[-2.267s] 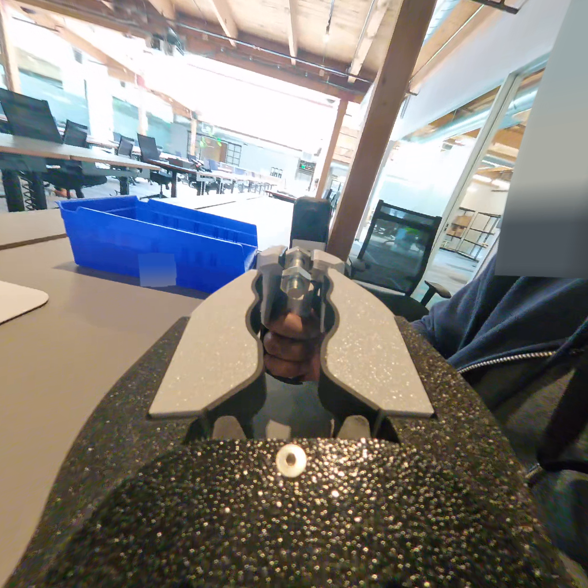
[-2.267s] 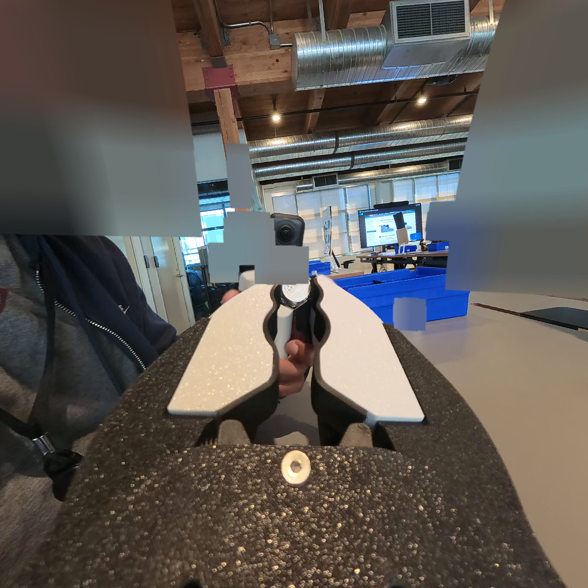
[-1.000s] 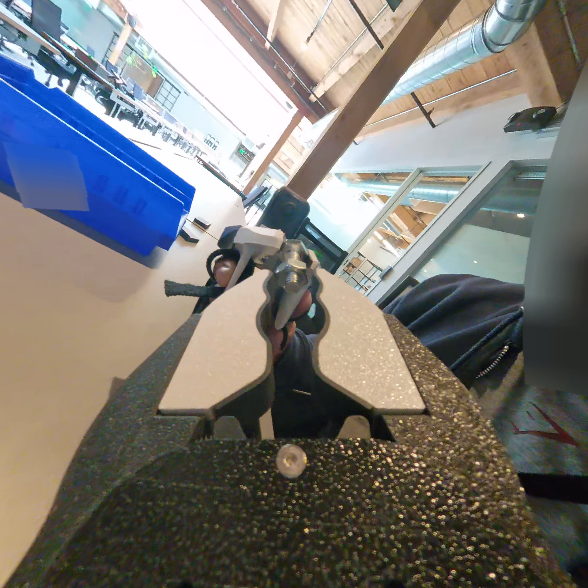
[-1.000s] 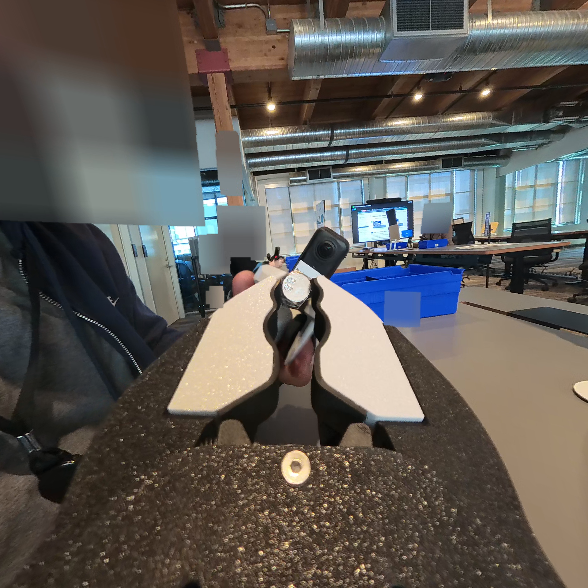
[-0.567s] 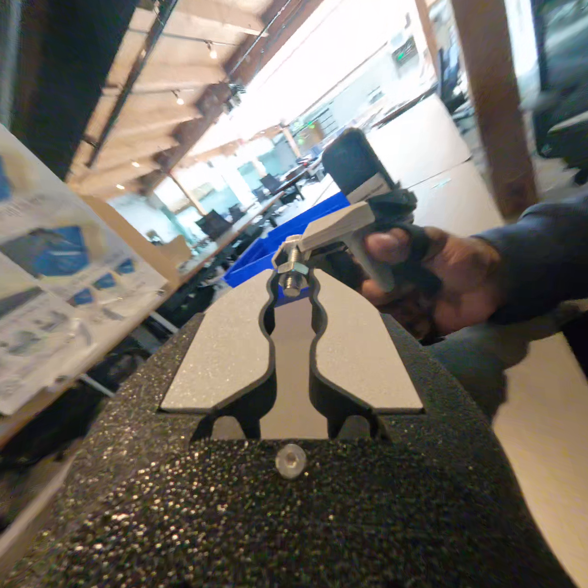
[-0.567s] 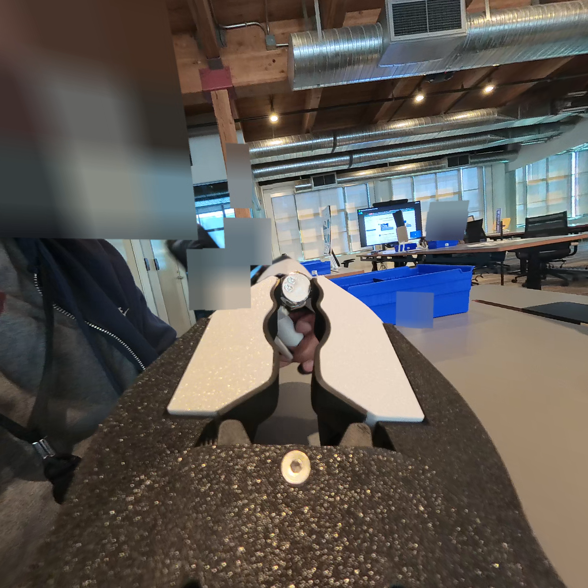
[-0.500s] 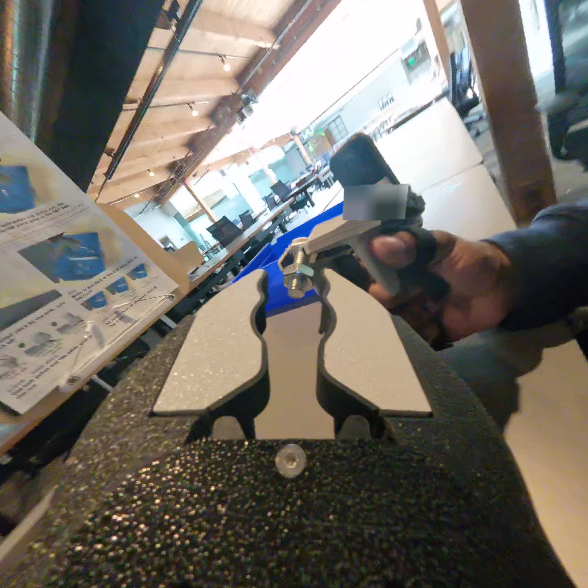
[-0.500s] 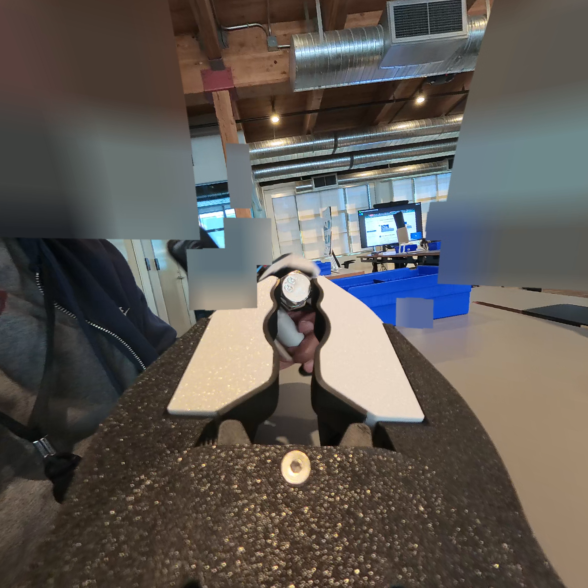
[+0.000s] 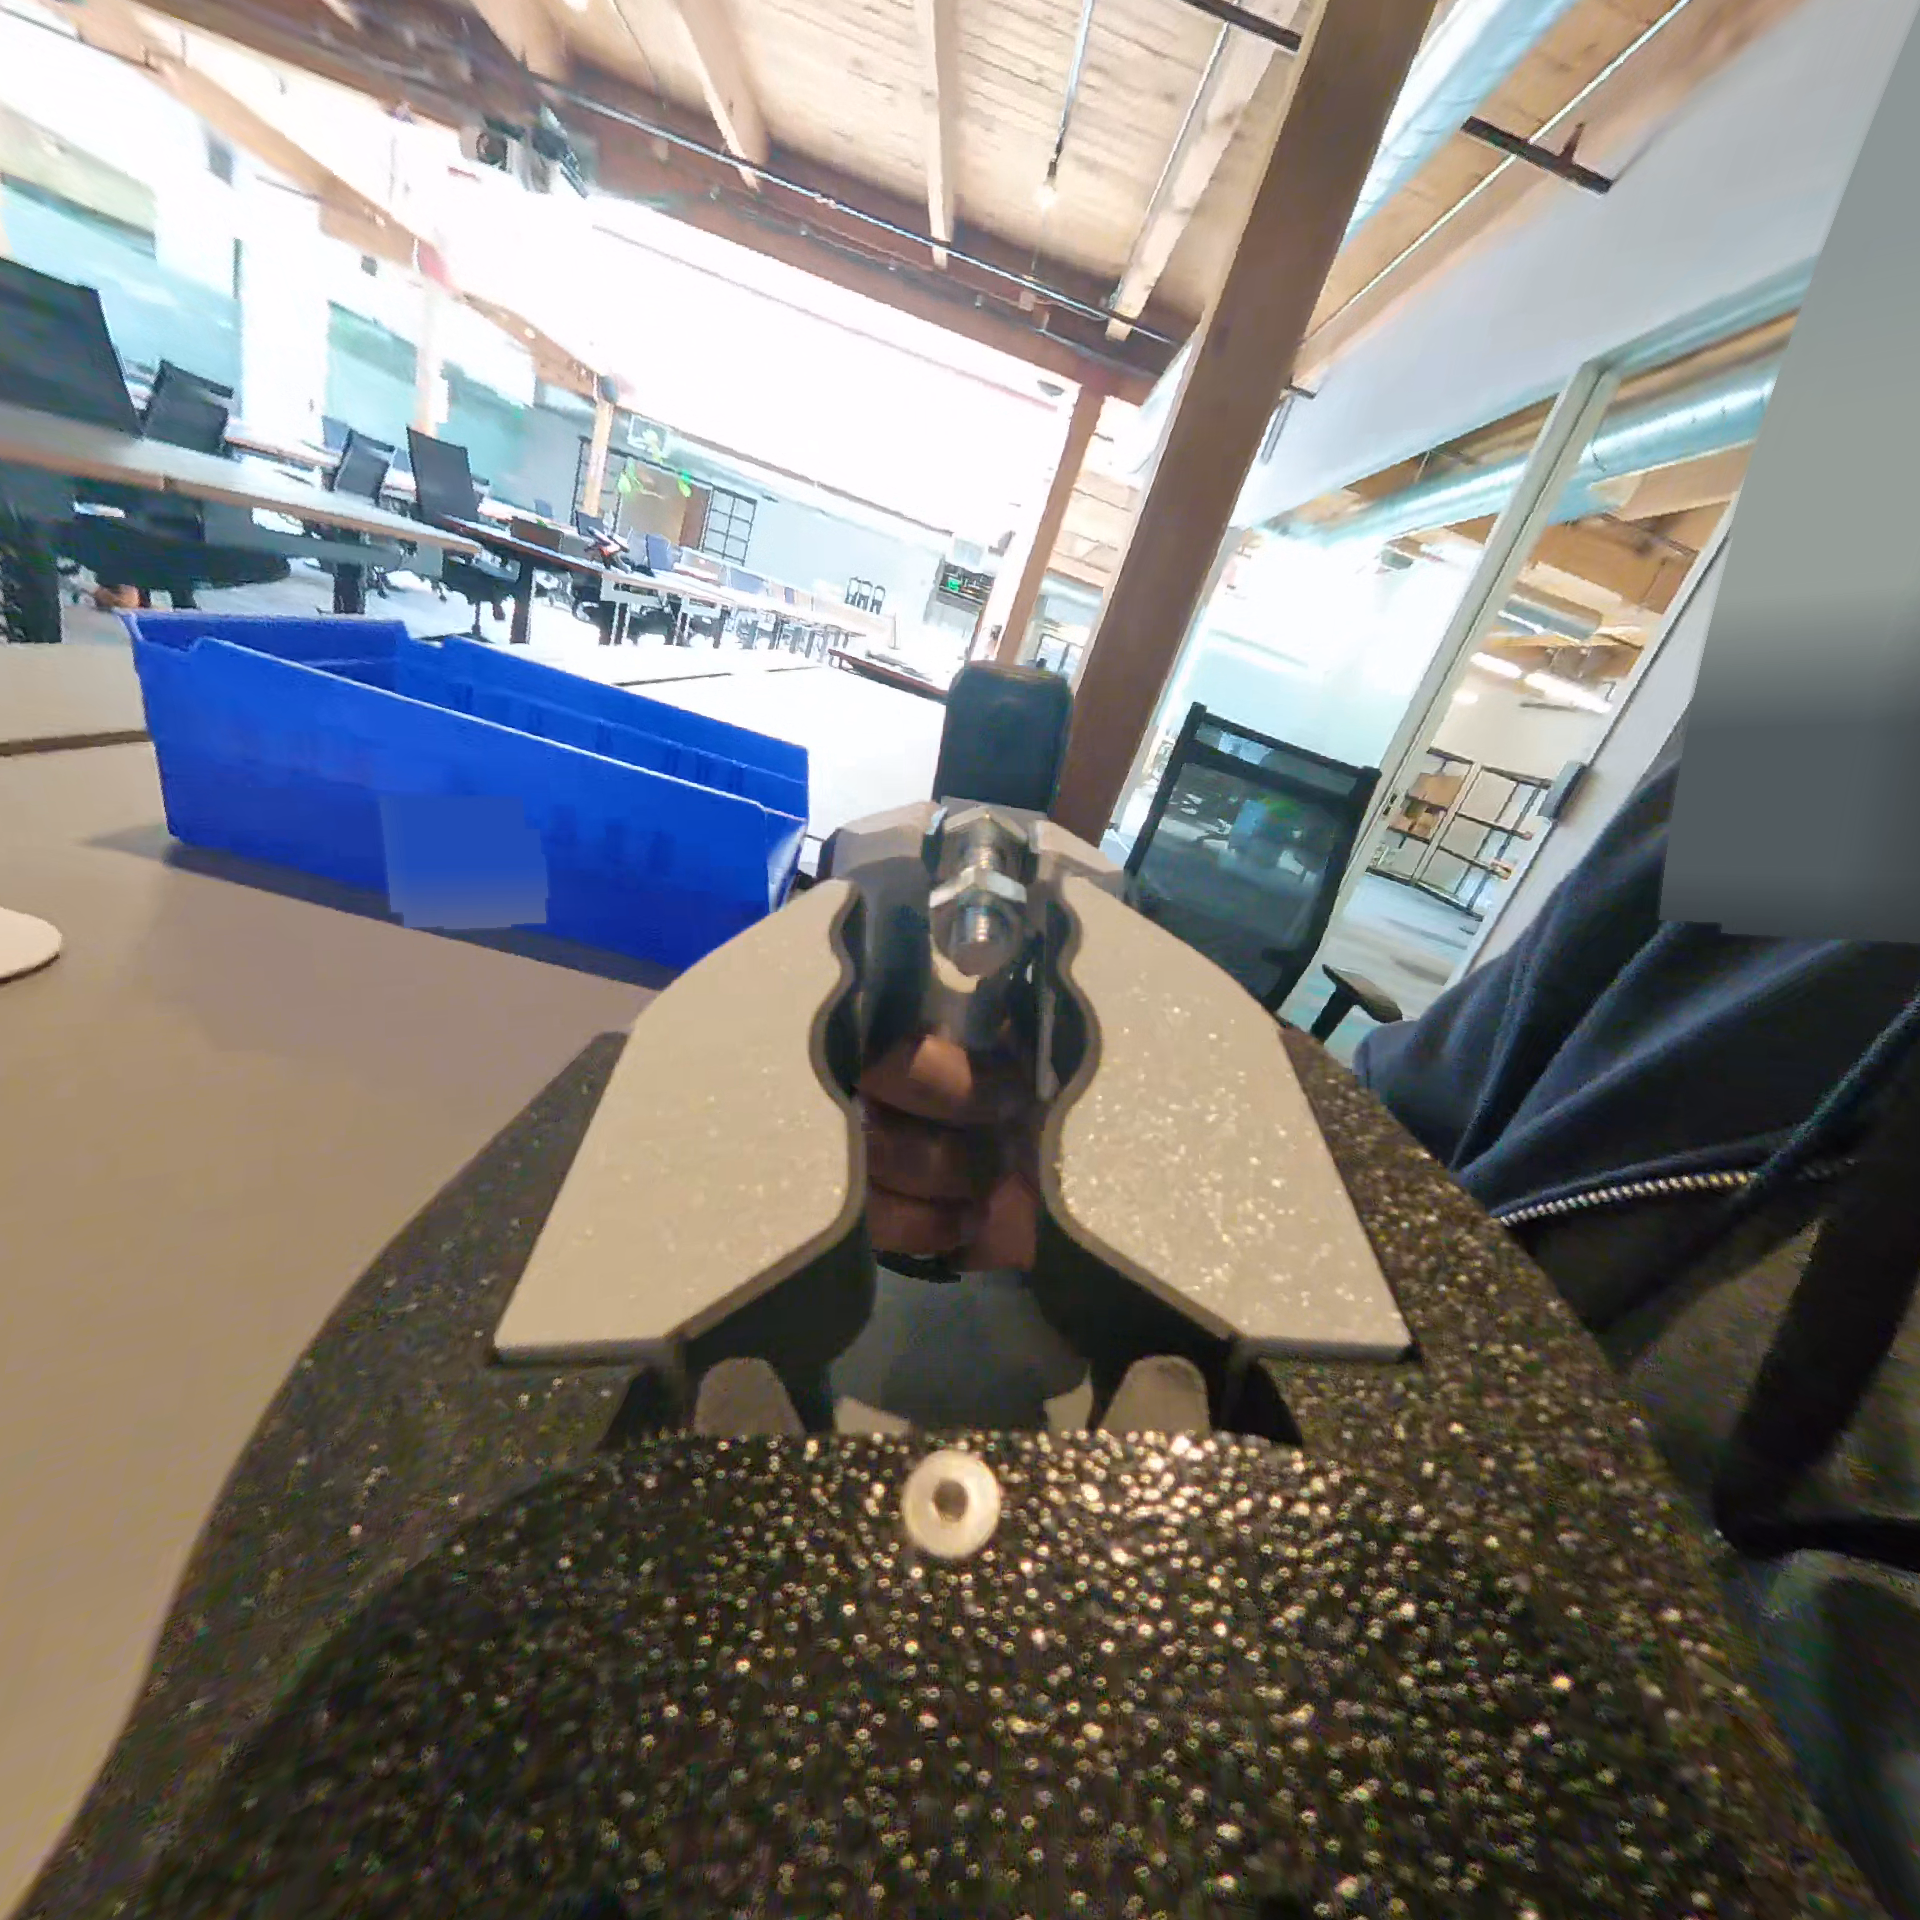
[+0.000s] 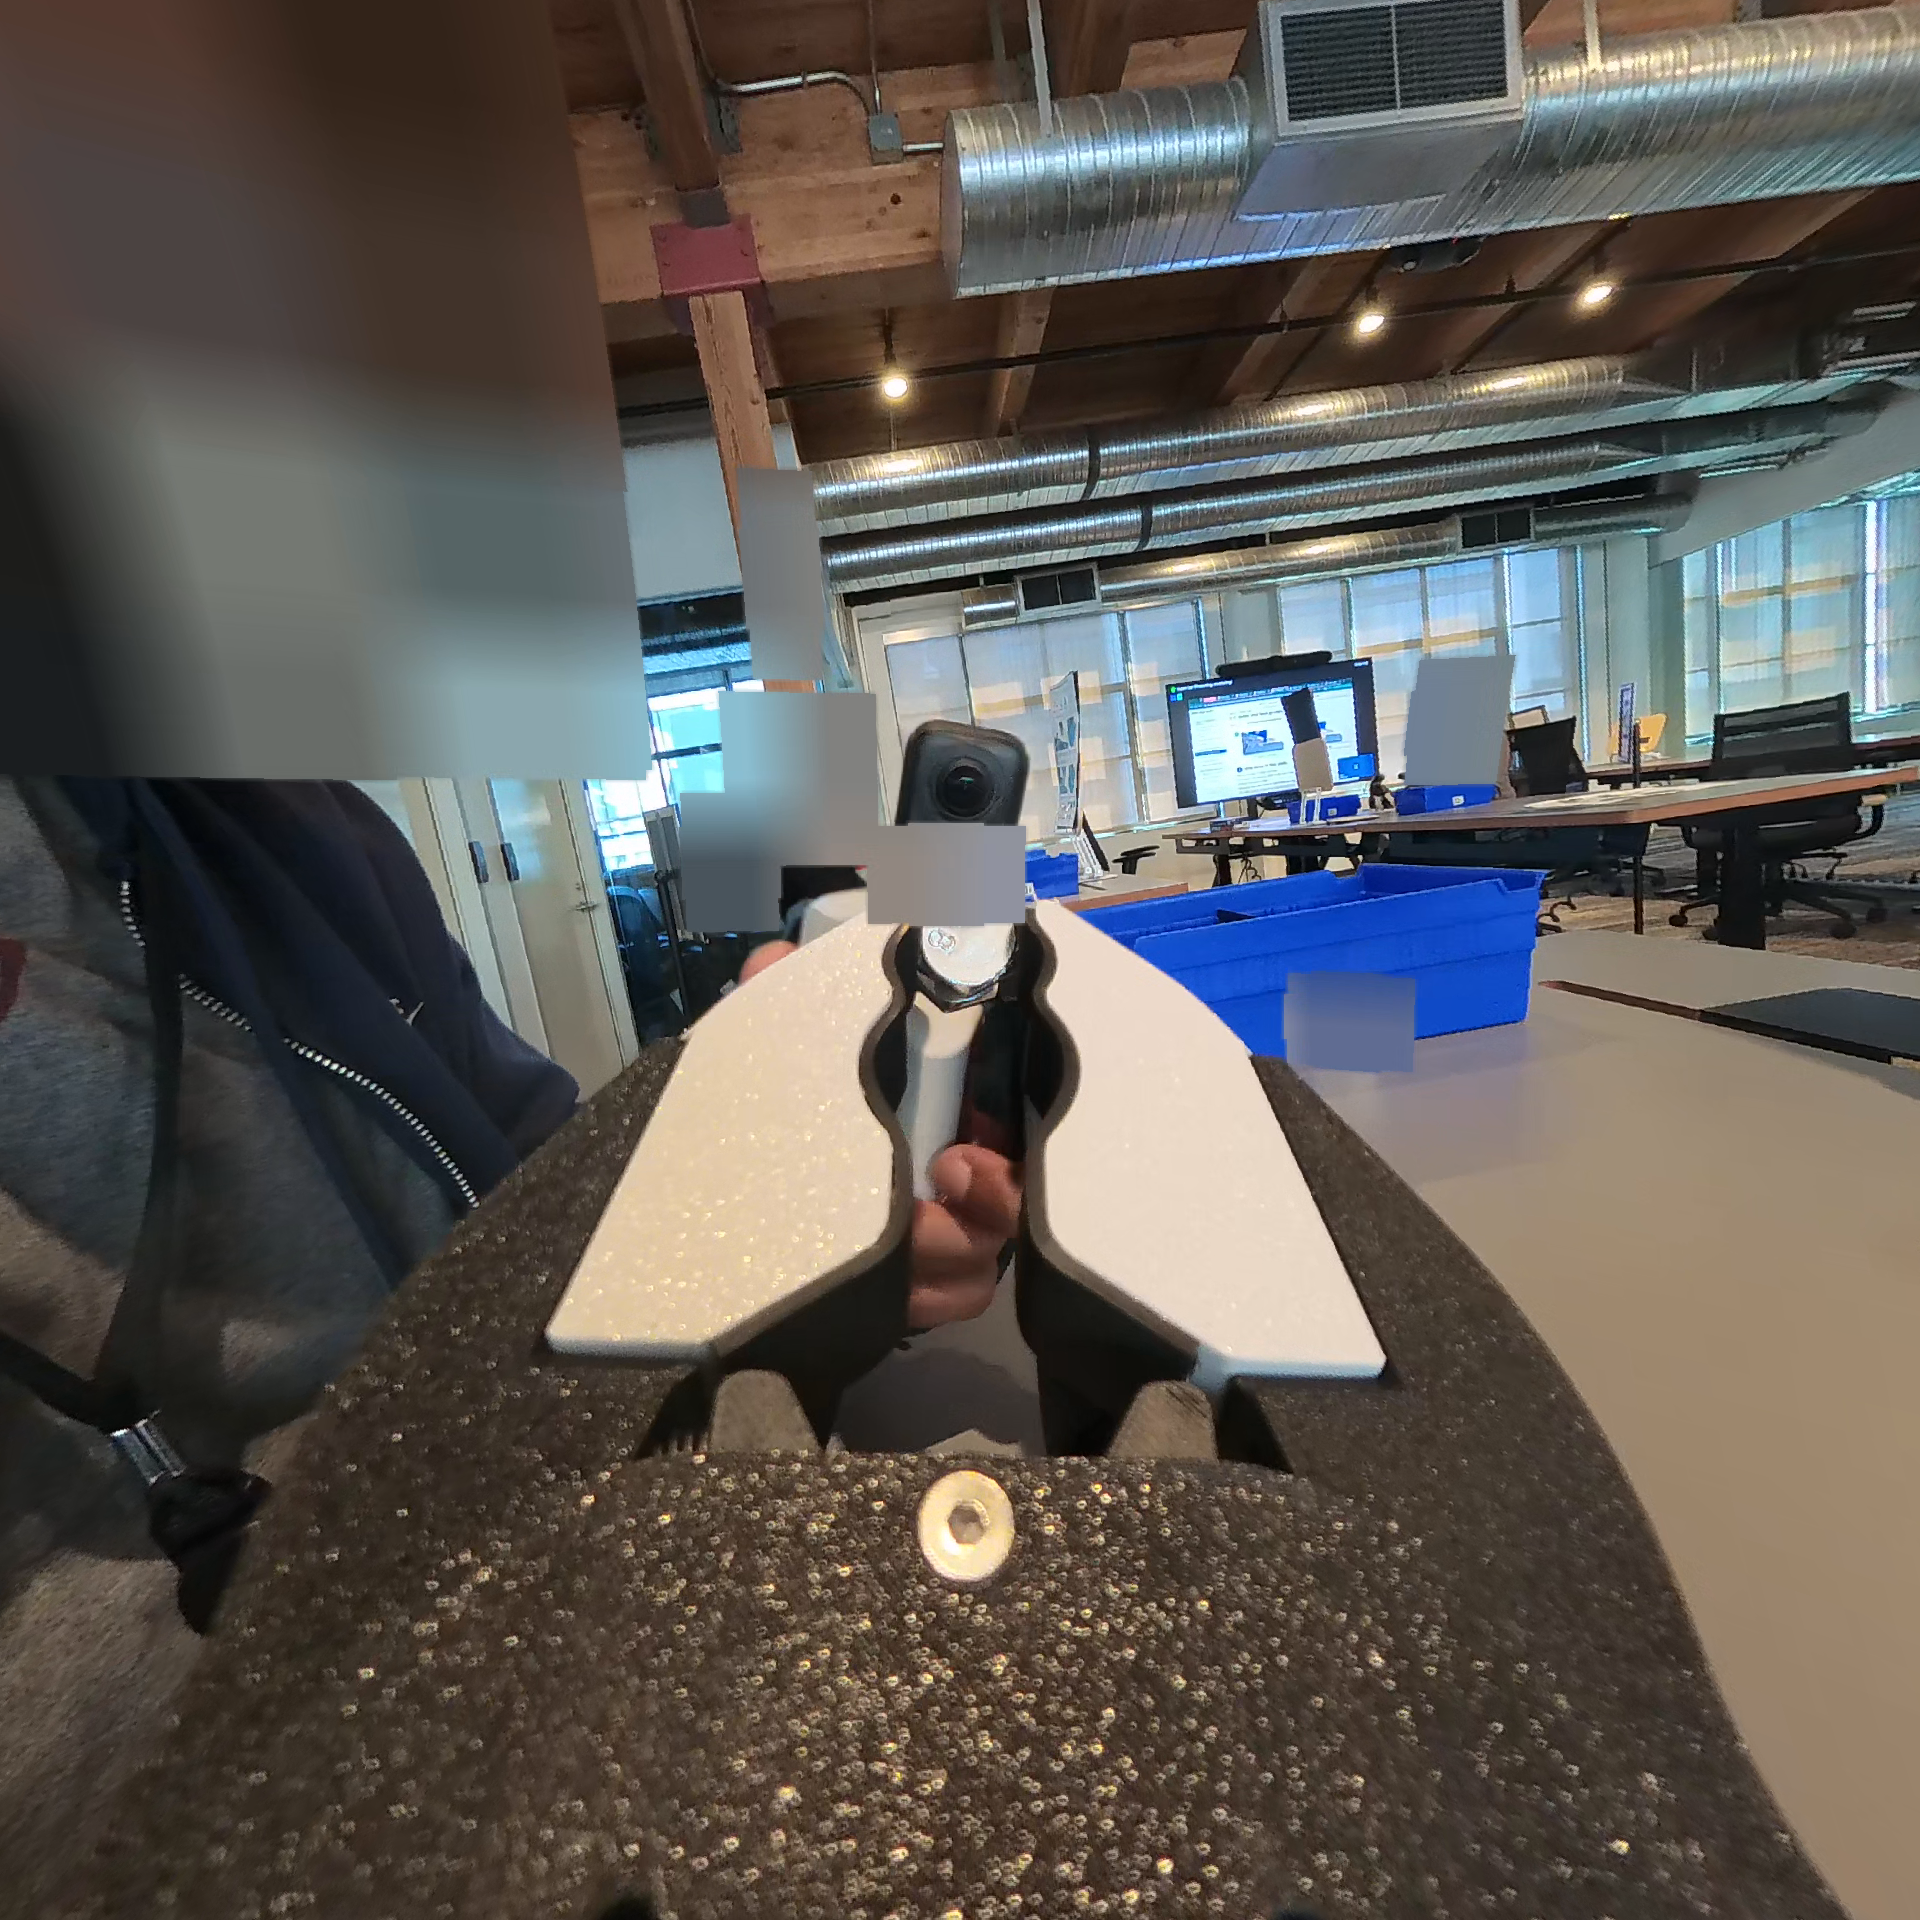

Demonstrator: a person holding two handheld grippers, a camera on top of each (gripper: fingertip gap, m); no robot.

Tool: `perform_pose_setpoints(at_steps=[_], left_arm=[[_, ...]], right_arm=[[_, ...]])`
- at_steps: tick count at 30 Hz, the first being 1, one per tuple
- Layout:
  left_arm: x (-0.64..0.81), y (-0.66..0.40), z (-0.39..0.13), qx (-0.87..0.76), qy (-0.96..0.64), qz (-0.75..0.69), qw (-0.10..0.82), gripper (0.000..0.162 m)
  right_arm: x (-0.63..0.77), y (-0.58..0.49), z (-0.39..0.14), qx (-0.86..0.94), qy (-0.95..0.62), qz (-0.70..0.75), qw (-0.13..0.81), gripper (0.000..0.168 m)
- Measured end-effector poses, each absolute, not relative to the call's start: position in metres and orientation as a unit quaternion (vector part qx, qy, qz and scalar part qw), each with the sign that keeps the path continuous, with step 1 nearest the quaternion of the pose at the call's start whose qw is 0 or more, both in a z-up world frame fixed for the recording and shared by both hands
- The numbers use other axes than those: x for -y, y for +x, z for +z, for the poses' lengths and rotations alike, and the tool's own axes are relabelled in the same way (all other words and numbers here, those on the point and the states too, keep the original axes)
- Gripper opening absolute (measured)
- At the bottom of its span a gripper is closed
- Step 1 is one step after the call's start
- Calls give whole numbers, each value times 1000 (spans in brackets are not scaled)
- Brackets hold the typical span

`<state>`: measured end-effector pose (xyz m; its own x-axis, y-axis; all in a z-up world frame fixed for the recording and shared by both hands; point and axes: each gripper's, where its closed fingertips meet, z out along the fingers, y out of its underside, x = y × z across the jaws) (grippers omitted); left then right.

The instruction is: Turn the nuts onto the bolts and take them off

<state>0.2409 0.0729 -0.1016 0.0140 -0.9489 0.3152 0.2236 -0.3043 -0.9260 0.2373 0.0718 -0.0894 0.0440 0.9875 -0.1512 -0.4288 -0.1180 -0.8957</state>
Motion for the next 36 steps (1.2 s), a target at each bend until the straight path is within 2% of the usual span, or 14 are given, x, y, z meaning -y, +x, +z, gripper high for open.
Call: perform_pose_setpoints(at_steps=[2,5,10,13,16,18,25,29,31,32,36], left_arm=[[-68,243,-104,-359,-524,-610,475,19],[-69,243,-105,-395,-518,-545,528,17],[-72,243,-104,-501,-431,-239,711,17],[-73,243,-103,-515,-392,-122,752,18],[-67,242,-94,-477,-415,-244,735,30],[-72,236,-88,-435,-446,-334,707,32],[-72,236,-95,-365,-508,-573,529,35],[-70,241,-100,-347,-519,-611,487,36],[-69,243,-101,-350,-521,-609,485,28],[-69,244,-102,-355,-523,-599,491,18],[-70,244,-102,-402,-505,-497,579,18]], right_arm=[[-71,237,-90,326,-432,609,580,17],[-72,237,-90,324,-432,611,578,17],[-70,238,-88,322,-424,620,576,17],[-70,239,-88,321,-426,617,579,17],[-72,240,-88,317,-427,618,579,17],[-73,241,-88,314,-427,618,580,17],[-73,240,-88,315,-428,618,579,17],[-73,239,-89,317,-429,617,578,17],[-72,239,-89,318,-430,618,577,17],[-72,239,-89,318,-430,618,577,17],[-73,239,-89,316,-429,620,575,17]])
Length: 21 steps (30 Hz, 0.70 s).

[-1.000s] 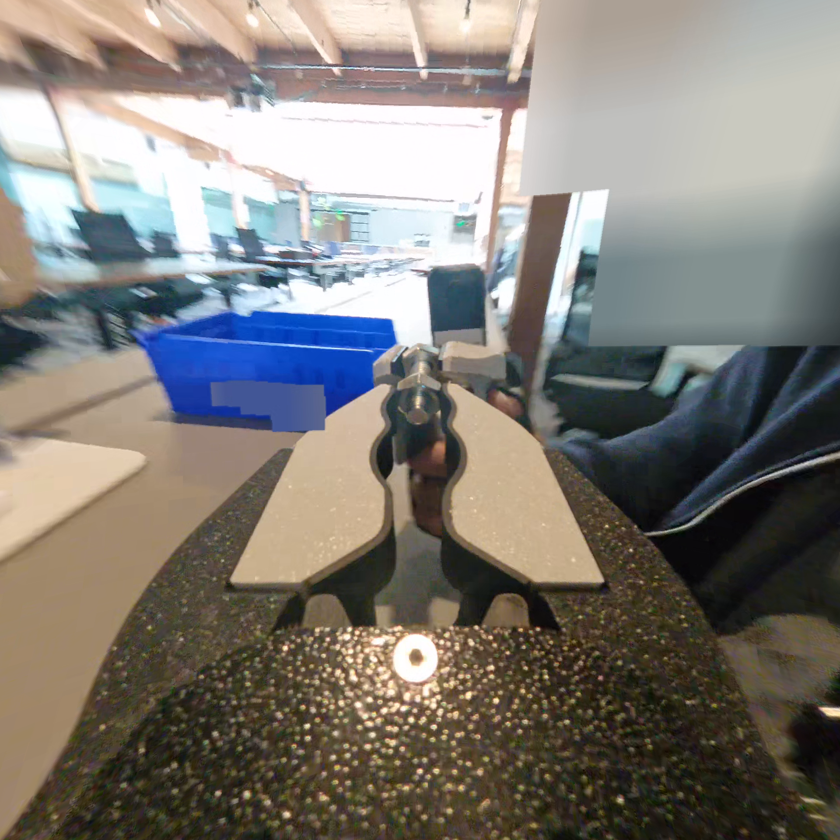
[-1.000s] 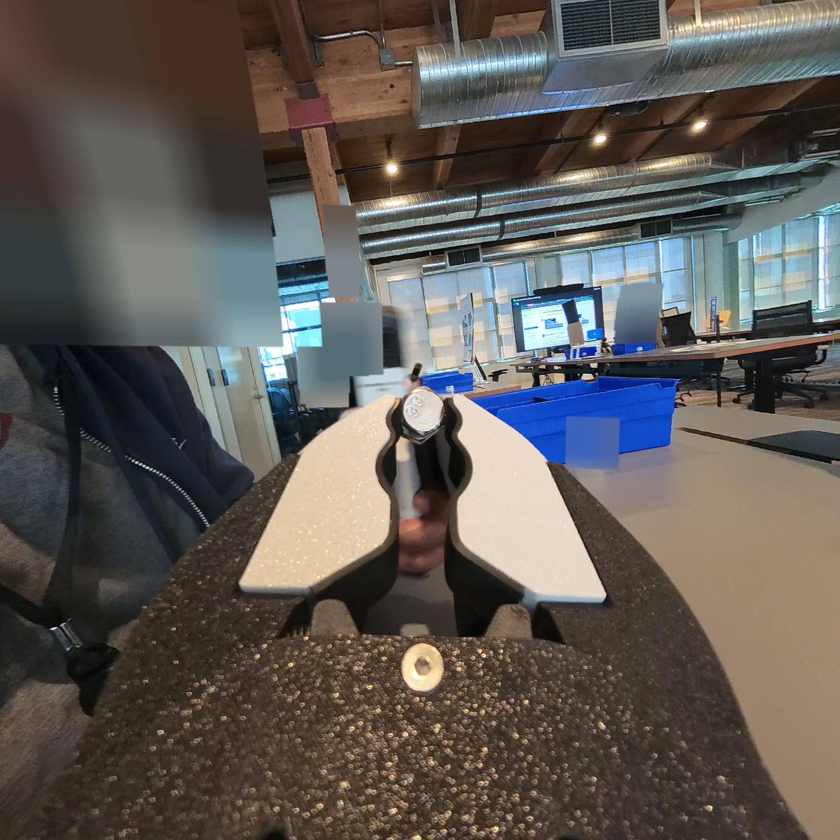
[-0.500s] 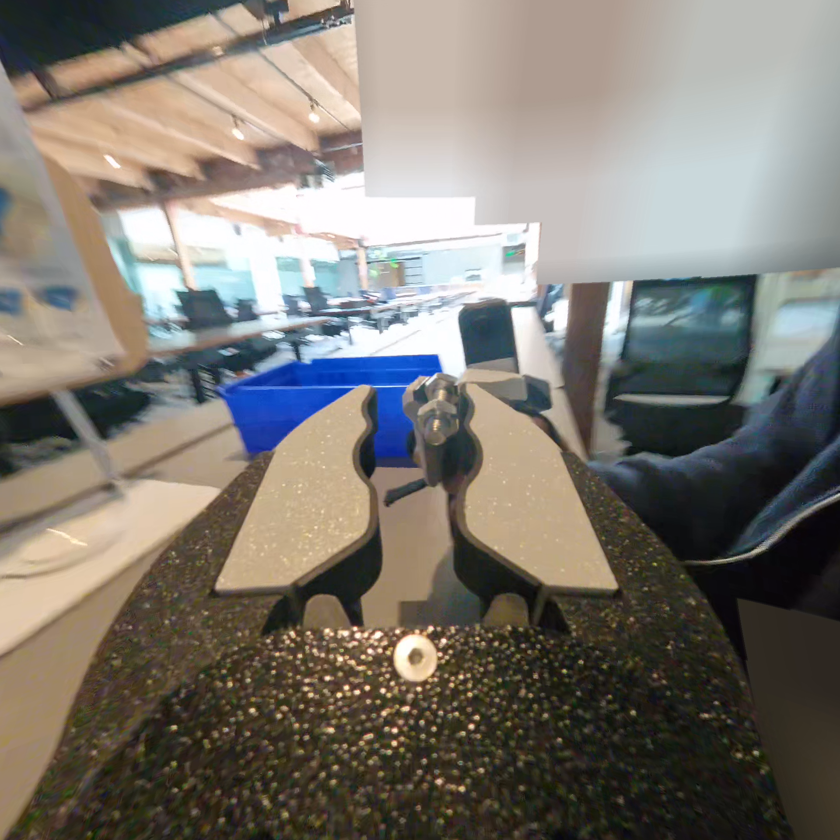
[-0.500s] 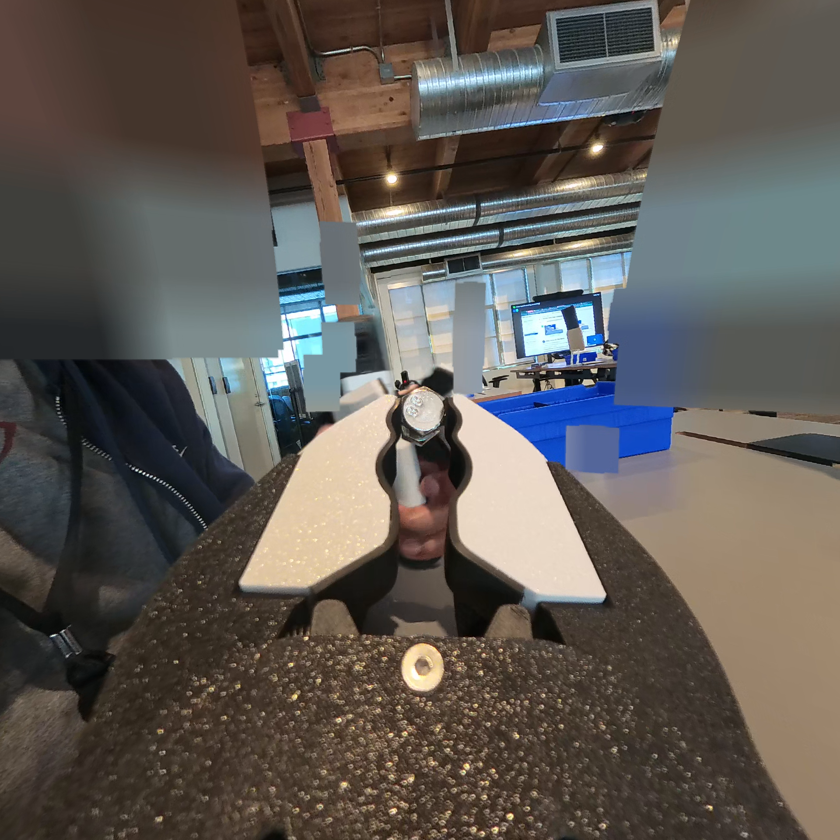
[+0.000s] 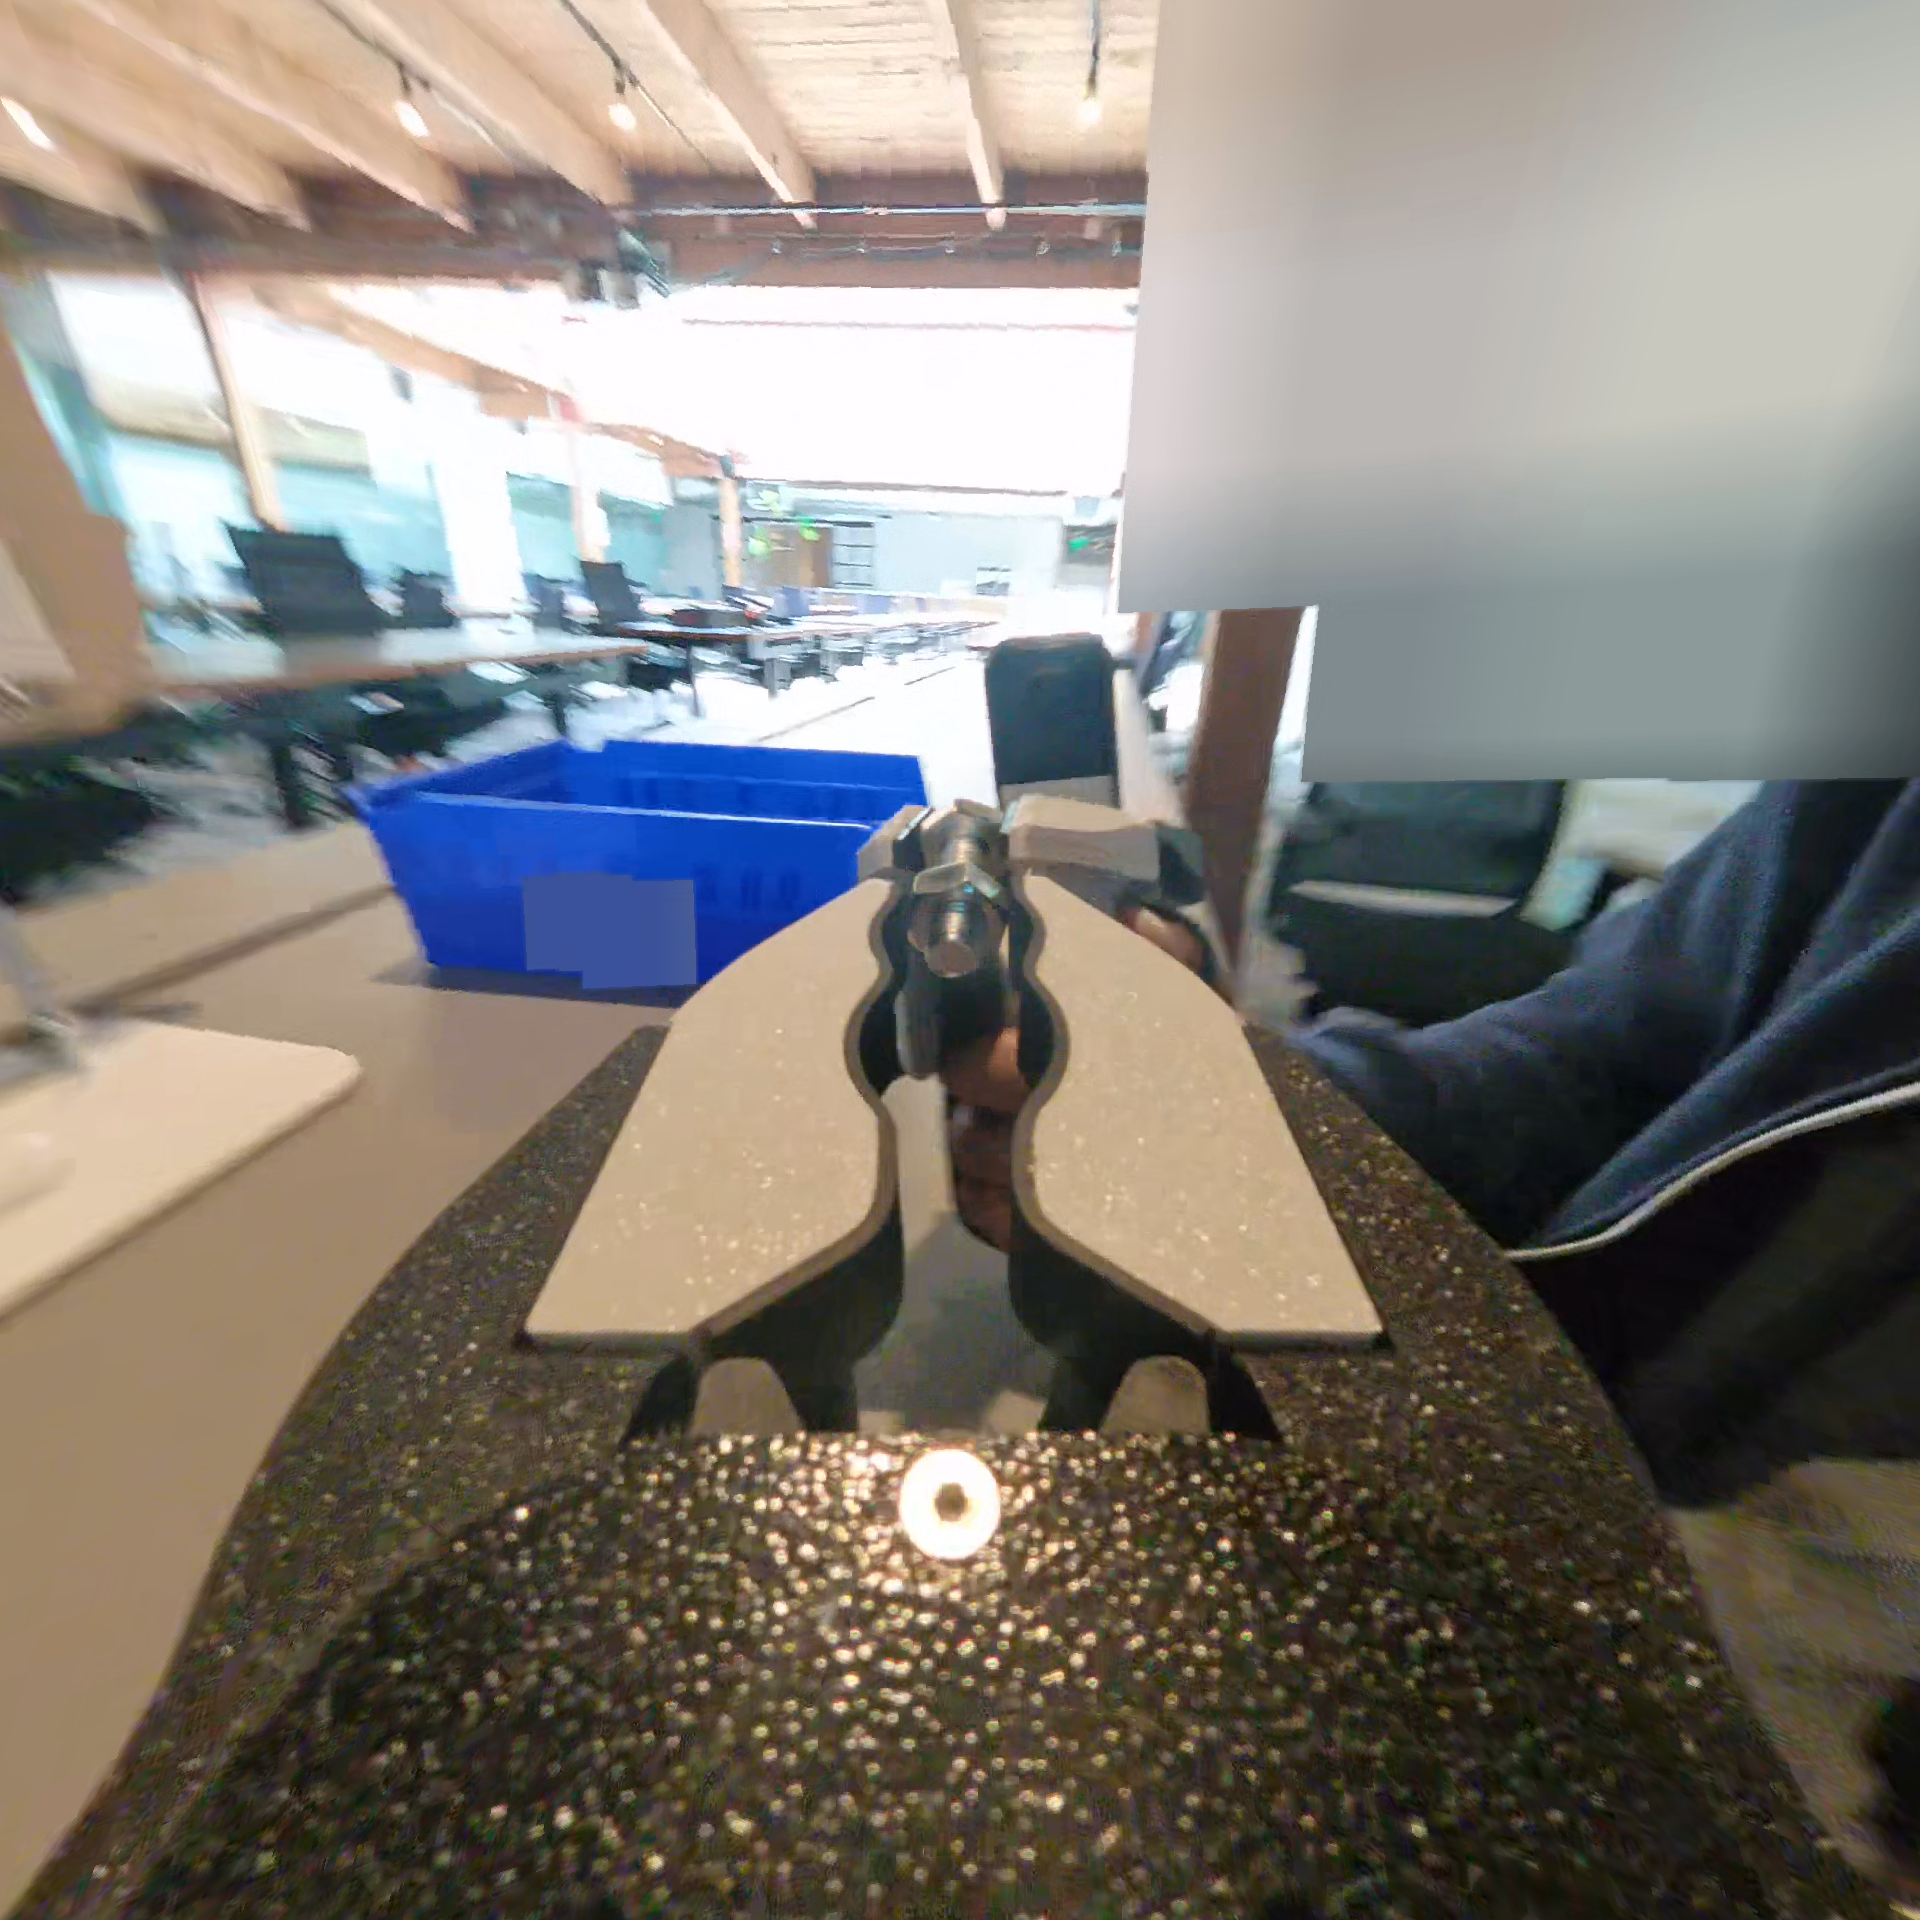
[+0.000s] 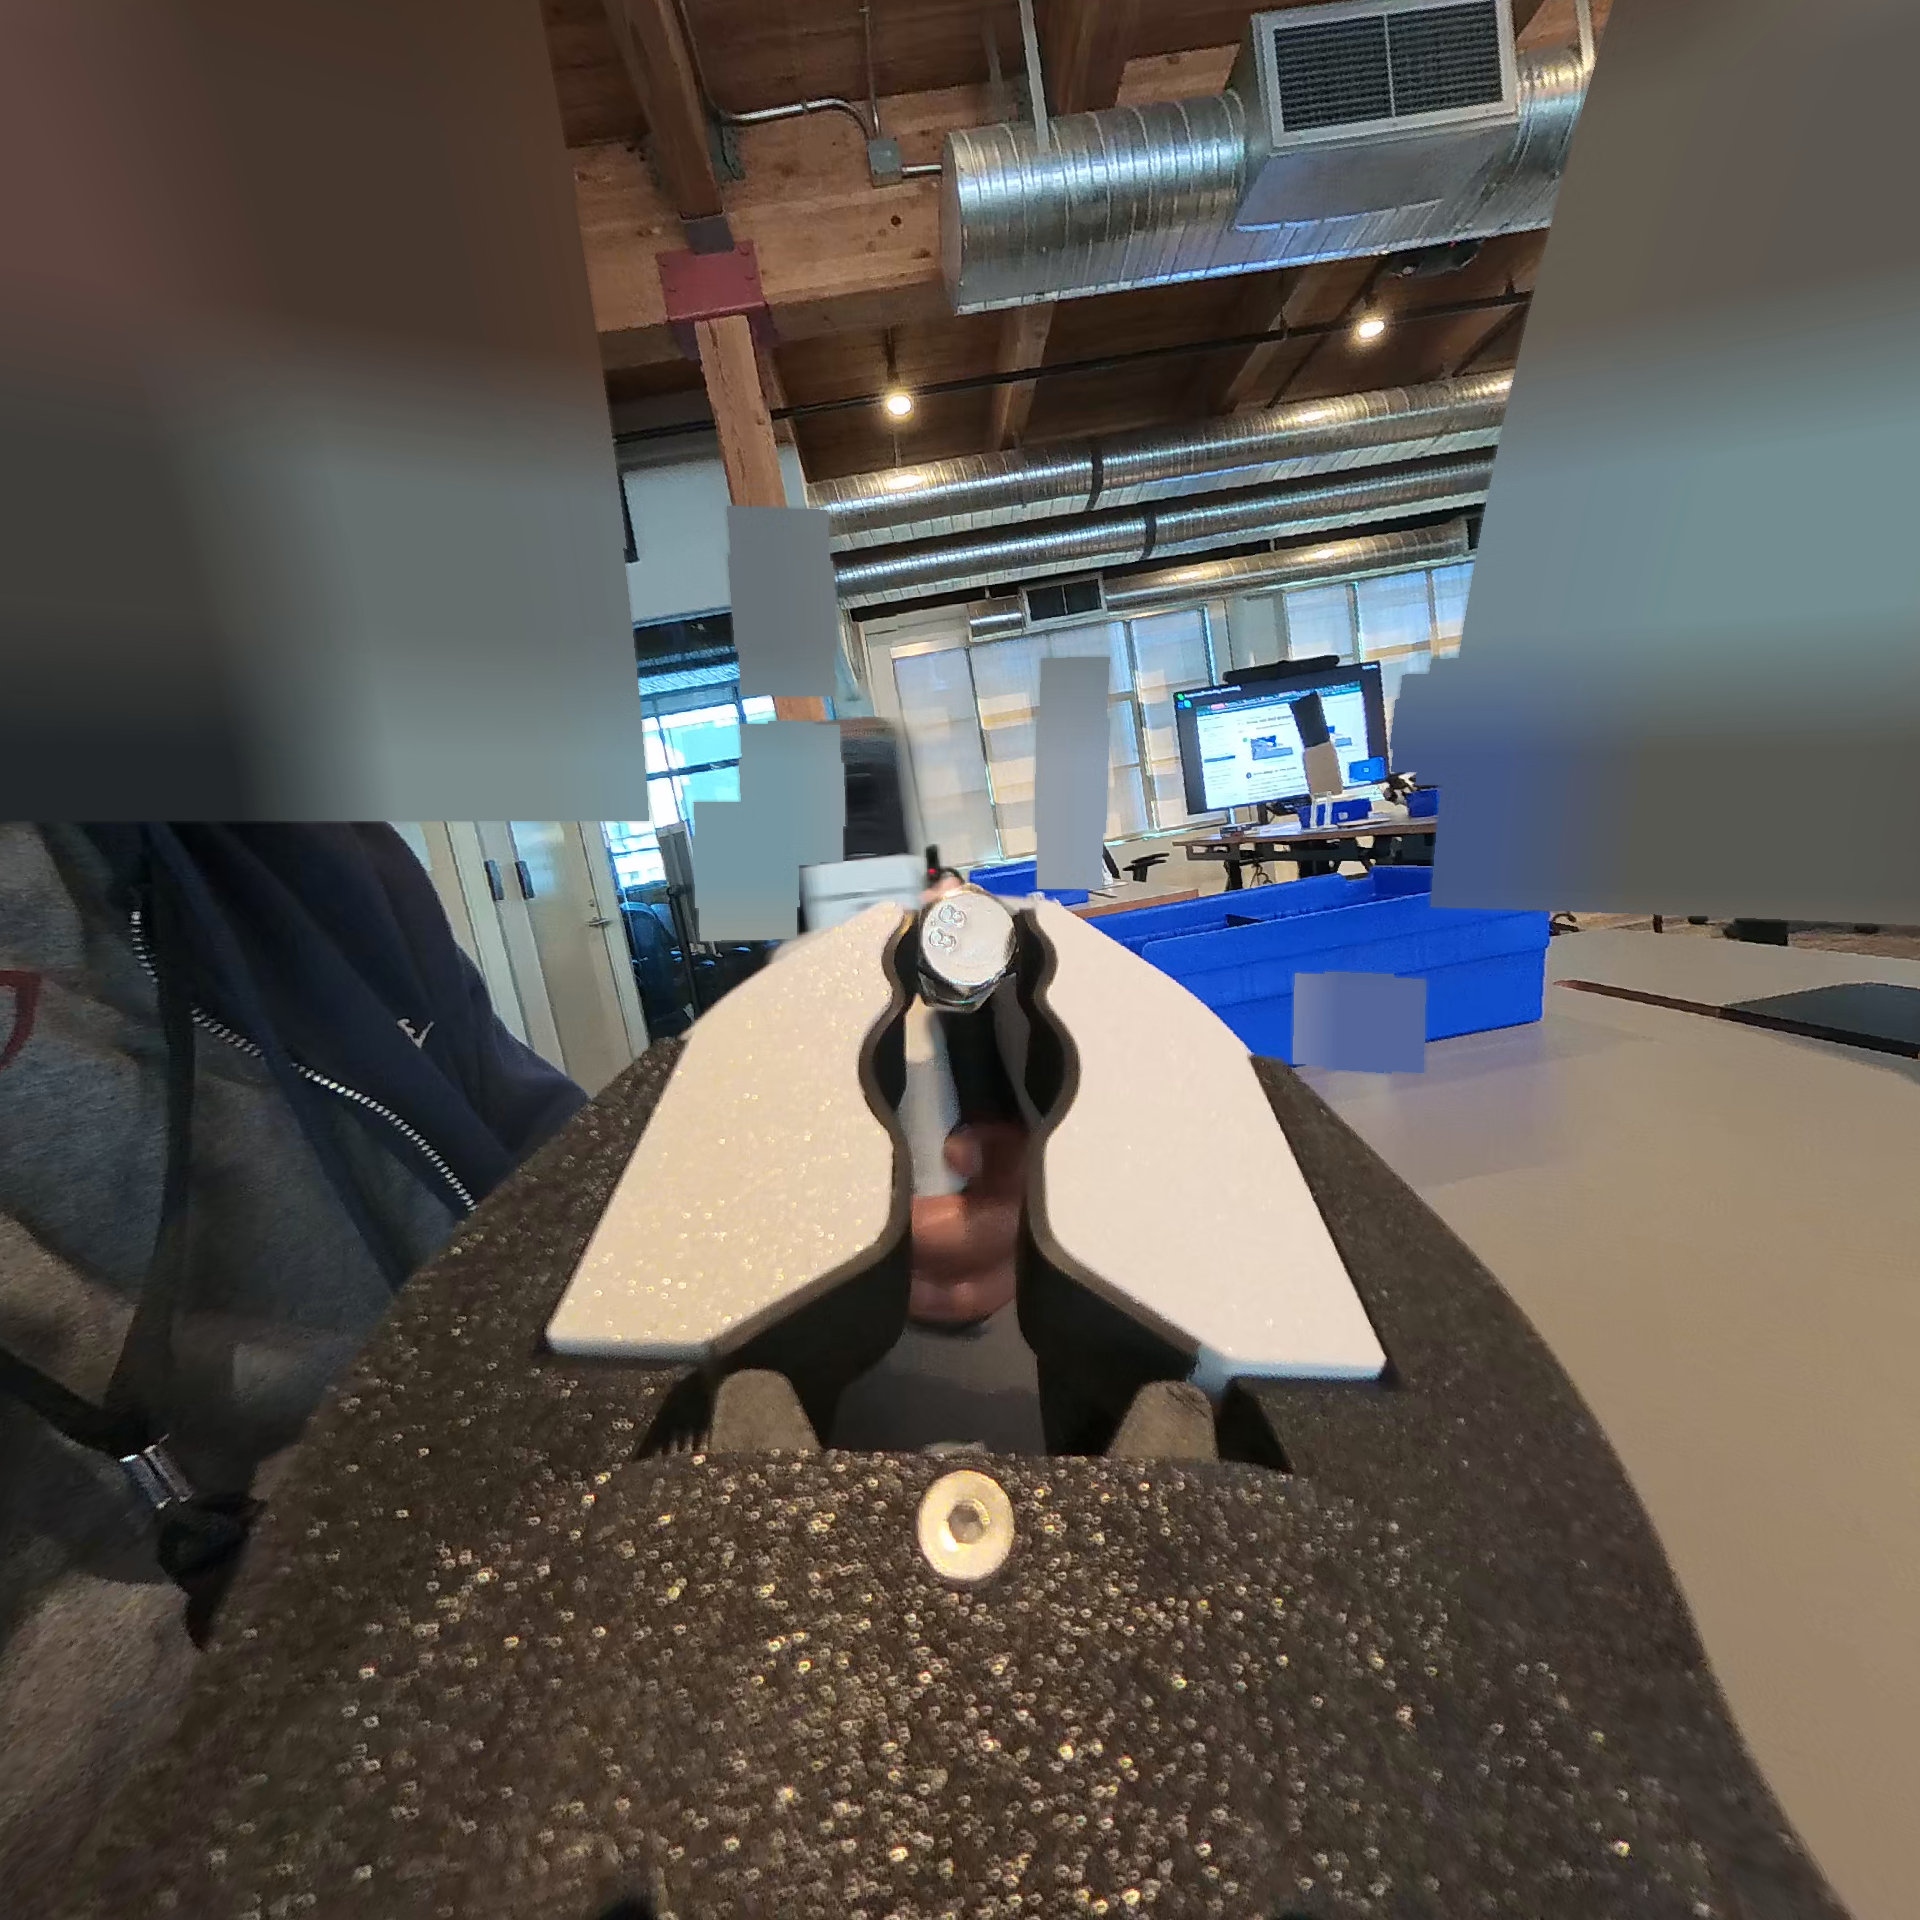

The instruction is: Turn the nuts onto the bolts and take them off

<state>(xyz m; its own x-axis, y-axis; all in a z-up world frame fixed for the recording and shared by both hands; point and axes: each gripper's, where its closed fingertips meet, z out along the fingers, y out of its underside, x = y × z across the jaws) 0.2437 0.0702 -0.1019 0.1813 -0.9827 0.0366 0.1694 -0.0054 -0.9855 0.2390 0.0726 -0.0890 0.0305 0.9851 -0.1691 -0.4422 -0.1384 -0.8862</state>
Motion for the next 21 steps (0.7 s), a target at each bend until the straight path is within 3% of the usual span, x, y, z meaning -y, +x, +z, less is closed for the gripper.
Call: perform_pose_setpoints(at_steps=[4,8,13,21], left_arm=[[-71,244,-102,-487,-443,-272,702,17],[-73,243,-103,-516,-395,-133,748,18],[-69,237,-87,-431,-447,-360,696,32],[-80,235,-97,-309,-536,-624,478,31]], right_arm=[[-71,240,-88,317,-424,624,575,17],[-72,239,-88,314,-425,623,576,17],[-73,241,-88,310,-426,624,578,17],[-73,240,-88,311,-427,621,579,17]])
